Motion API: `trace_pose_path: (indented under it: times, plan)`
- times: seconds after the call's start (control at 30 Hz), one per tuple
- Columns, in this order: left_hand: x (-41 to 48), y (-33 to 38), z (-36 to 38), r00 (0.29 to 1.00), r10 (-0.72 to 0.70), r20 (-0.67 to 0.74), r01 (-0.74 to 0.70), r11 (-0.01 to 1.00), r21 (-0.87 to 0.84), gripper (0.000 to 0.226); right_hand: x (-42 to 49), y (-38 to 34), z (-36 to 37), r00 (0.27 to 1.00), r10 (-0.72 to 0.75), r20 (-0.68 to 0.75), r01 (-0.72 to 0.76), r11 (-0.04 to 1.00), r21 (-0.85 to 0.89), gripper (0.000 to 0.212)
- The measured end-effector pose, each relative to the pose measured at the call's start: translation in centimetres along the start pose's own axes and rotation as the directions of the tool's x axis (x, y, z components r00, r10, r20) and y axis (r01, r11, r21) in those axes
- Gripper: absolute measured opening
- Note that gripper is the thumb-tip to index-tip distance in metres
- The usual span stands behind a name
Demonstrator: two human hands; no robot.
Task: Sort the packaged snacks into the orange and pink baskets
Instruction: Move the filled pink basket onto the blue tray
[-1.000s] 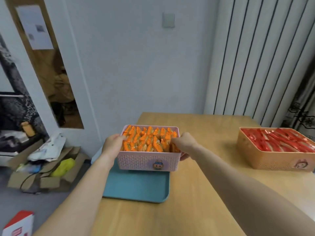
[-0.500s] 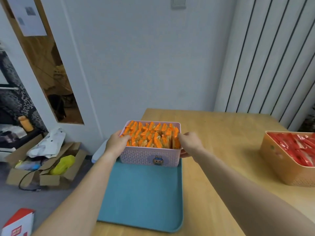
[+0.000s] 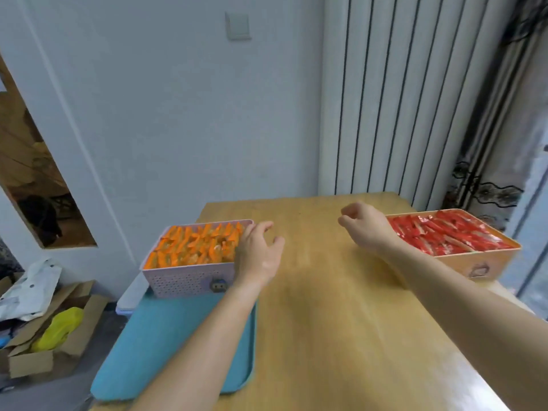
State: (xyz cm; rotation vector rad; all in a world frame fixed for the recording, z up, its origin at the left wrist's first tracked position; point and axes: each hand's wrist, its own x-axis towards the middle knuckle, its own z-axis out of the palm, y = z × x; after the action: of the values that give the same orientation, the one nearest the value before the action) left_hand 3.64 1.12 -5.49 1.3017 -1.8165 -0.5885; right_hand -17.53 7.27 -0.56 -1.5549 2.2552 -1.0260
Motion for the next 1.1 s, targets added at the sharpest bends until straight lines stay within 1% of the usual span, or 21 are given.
trace_pose_path:
  times: [0.13, 0.27, 0.4, 0.43, 0.5, 0.57, 0.6, 0.67, 0.73, 0.77, 0.9, 1.0, 1.1]
  plan:
    - [-0.7, 5.9, 7.1, 0.983, -0.022, 0.180, 0.041, 0.994, -0.102, 0.033, -1.0, 6.7, -7.1, 0.989, 0.068, -0.130, -0.071, 0.997, -0.017, 0.036]
    - [-1.0, 10.9, 13.6, 0.947, -0.033, 0.320, 0.073, 0.991, -0.116, 0.037, -1.2, 13.4, -12.5, 0.960, 0.172, -0.223, -0.193, 0.978, -0.077, 0.033]
    - [-1.8, 14.2, 19.1, 0.882, -0.140, 0.451, 0.188, 0.980, -0.065, 0.047, 0.6, 21.3, -15.5, 0.927, 0.314, -0.207, -0.345, 0.929, -0.134, 0.044]
    - [-2.0, 14.4, 19.8, 0.870, -0.176, 0.461, 0.225, 0.973, -0.053, 0.046, 1.0, 22.5, -15.7, 0.919, 0.339, -0.201, -0.369, 0.920, -0.132, 0.052]
    - [-2.3, 15.1, 21.6, 0.858, -0.228, 0.460, 0.280, 0.959, -0.046, 0.041, 1.7, 24.8, -16.2, 0.909, 0.383, -0.165, -0.402, 0.910, -0.102, 0.070]
    - [-2.1, 15.1, 22.9, 0.848, -0.252, 0.466, 0.314, 0.947, -0.061, 0.027, 2.2, 25.7, -16.0, 0.900, 0.425, -0.091, -0.429, 0.903, -0.021, 0.073]
    - [-2.1, 15.0, 23.4, 0.842, -0.259, 0.473, 0.334, 0.939, -0.080, 0.023, 2.4, 26.0, -15.6, 0.897, 0.439, -0.051, -0.438, 0.899, 0.015, 0.069]
    - [-1.8, 14.6, 24.1, 0.848, -0.258, 0.463, 0.340, 0.935, -0.101, 0.025, 2.9, 26.6, -14.7, 0.892, 0.452, 0.007, -0.451, 0.889, 0.077, 0.051]
    - [-1.6, 14.4, 24.5, 0.868, -0.254, 0.427, 0.321, 0.943, -0.092, 0.022, 3.4, 27.0, -14.0, 0.891, 0.453, 0.007, -0.449, 0.881, 0.152, 0.034]
    - [-1.6, 14.3, 24.4, 0.873, -0.254, 0.416, 0.322, 0.941, -0.102, 0.022, 3.6, 27.2, -13.9, 0.892, 0.453, -0.001, -0.445, 0.876, 0.187, 0.031]
    - [-1.5, 13.8, 22.2, 0.894, -0.250, 0.372, 0.321, 0.937, -0.142, 0.026, 3.5, 26.4, -13.9, 0.890, 0.456, -0.022, -0.432, 0.857, 0.281, 0.037]
    - [-1.5, 13.1, 18.8, 0.906, -0.247, 0.345, 0.317, 0.934, -0.165, 0.026, 2.1, 24.3, -13.7, 0.900, 0.433, -0.052, -0.398, 0.865, 0.306, 0.032]
    - [-2.0, 12.4, 14.0, 0.912, -0.265, 0.312, 0.334, 0.922, -0.196, 0.030, 0.1, 21.1, -13.1, 0.915, 0.403, 0.001, -0.374, 0.847, 0.377, 0.028]
